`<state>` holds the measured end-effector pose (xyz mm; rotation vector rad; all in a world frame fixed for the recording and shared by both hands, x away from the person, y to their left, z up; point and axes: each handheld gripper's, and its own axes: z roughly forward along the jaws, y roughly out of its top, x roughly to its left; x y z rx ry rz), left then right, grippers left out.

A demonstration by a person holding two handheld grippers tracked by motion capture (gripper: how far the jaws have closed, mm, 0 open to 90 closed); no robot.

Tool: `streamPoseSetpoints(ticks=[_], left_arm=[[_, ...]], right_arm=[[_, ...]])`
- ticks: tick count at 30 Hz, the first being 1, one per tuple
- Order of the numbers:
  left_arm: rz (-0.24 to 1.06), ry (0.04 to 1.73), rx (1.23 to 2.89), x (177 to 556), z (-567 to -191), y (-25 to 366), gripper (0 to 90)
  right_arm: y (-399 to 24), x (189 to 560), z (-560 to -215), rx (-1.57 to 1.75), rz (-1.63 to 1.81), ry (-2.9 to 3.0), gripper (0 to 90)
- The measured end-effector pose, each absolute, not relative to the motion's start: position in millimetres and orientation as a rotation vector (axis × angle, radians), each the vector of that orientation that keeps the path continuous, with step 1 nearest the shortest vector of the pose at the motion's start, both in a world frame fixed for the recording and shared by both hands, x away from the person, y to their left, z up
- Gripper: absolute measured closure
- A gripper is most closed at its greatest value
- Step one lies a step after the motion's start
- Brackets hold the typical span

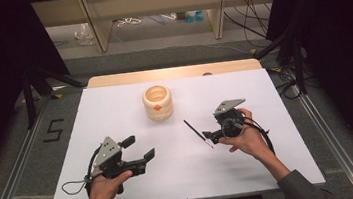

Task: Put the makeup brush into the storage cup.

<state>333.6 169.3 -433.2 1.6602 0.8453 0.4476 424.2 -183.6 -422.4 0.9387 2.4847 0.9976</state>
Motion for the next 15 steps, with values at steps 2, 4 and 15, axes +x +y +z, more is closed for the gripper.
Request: streamPoseSetpoints(ticks=[2,4,15], left_arm=[[0.448,0.846,1.659,333.6,-433.1,169.2,15.5],[0.448,0.849,1.660,333.2,-433.2,169.1,15.5],[0.442,0.849,1.656,333.2,-432.3,167.6,15.5]], right_arm=[[-181.1,427.4,-424.5,0.932,0.998,2.487,25.0],[-178.8,433.1,-423.8,0.925,0.967,2.527,26.5],[-165.3,450.9,-426.2,0.939,0.861,2.600,27.2]])
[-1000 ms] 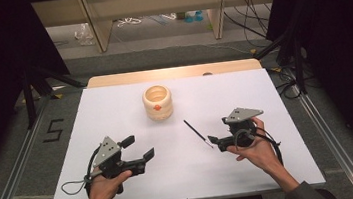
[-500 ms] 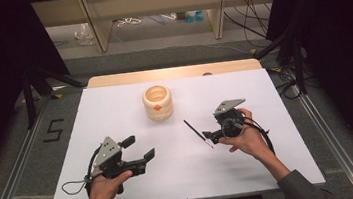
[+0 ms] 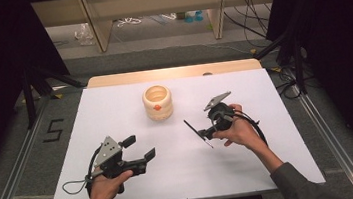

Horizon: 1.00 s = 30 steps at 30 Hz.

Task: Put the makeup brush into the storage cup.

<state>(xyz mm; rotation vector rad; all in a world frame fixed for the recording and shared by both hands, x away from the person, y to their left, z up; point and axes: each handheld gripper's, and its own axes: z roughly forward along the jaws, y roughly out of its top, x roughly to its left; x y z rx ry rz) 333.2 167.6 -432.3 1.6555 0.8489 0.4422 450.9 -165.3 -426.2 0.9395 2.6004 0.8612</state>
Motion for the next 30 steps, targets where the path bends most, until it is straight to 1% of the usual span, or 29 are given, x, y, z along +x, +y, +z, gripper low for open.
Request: streamPoseSetpoints(ticks=[2,6,9,24,30], left_arm=[[0.444,0.848,1.655,333.1,-432.3,167.9,15.5],[0.443,0.846,1.658,333.1,-432.6,168.4,15.5],[0.445,0.843,1.662,332.9,-432.7,168.9,15.4],[0.438,0.845,1.658,333.0,-432.8,169.1,15.5],[0.431,0.844,1.660,332.9,-432.8,169.3,15.4]], right_arm=[[-161.0,454.5,-426.3,0.929,0.845,2.615,29.5],[-157.3,458.9,-426.1,0.936,0.815,2.633,30.5],[-150.5,465.1,-426.2,0.936,0.772,2.649,32.9],[-129.2,475.3,-437.3,0.937,0.601,2.770,41.6],[-128.8,479.4,-439.5,0.976,0.563,2.786,48.0]])
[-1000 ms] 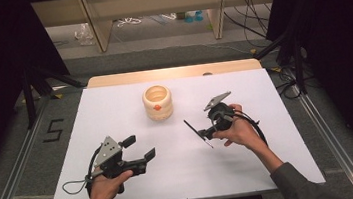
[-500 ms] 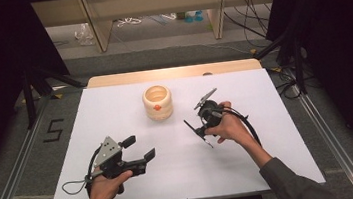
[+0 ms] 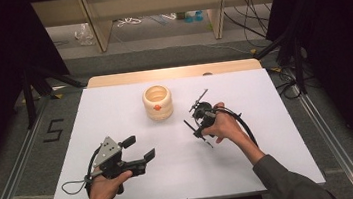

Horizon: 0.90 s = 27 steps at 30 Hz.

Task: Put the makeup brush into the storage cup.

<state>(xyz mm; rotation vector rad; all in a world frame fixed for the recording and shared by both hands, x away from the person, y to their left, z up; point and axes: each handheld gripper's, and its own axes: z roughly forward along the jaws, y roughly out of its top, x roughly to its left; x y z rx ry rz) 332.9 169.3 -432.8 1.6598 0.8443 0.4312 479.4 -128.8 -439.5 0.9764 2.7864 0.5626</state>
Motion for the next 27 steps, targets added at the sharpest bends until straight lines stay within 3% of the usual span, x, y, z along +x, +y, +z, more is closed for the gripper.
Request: streamPoseSetpoints(ticks=[27], left_arm=[[0.431,0.845,1.664,333.1,-433.1,168.8,15.5]], right_arm=[[-121.6,487.2,-451.0,0.992,0.430,2.886,66.2]])
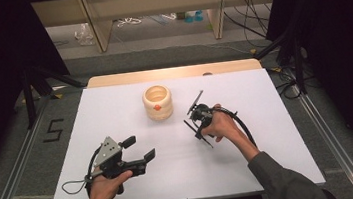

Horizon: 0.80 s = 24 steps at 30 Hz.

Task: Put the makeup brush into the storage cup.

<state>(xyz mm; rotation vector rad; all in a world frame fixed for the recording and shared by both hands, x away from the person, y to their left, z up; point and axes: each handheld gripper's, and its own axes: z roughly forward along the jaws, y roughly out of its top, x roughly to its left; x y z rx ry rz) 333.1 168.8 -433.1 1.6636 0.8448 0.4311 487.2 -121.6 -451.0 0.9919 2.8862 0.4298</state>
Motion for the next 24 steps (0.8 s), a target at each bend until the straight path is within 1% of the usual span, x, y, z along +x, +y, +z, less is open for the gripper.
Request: streamPoseSetpoints(ticks=[9,13,19,20,24], left_arm=[[0.429,0.855,1.669,333.2,-433.3,168.8,15.6],[0.428,0.854,1.667,333.3,-433.2,169.0,15.6],[0.427,0.852,1.664,333.0,-433.3,168.8,15.6],[0.428,0.853,1.664,333.1,-433.3,168.9,15.6],[0.425,0.853,1.665,333.2,-433.1,168.8,15.6]], right_arm=[[-117.4,487.8,-454.6,0.994,0.365,2.907,70.4],[-115.2,488.2,-455.5,0.996,0.313,2.907,73.8],[-113.2,487.1,-454.2,1.025,0.292,2.906,75.7],[-115.6,488.6,-456.4,0.940,0.309,2.903,76.9],[-115.5,488.4,-456.2,0.939,0.305,2.908,78.7]])
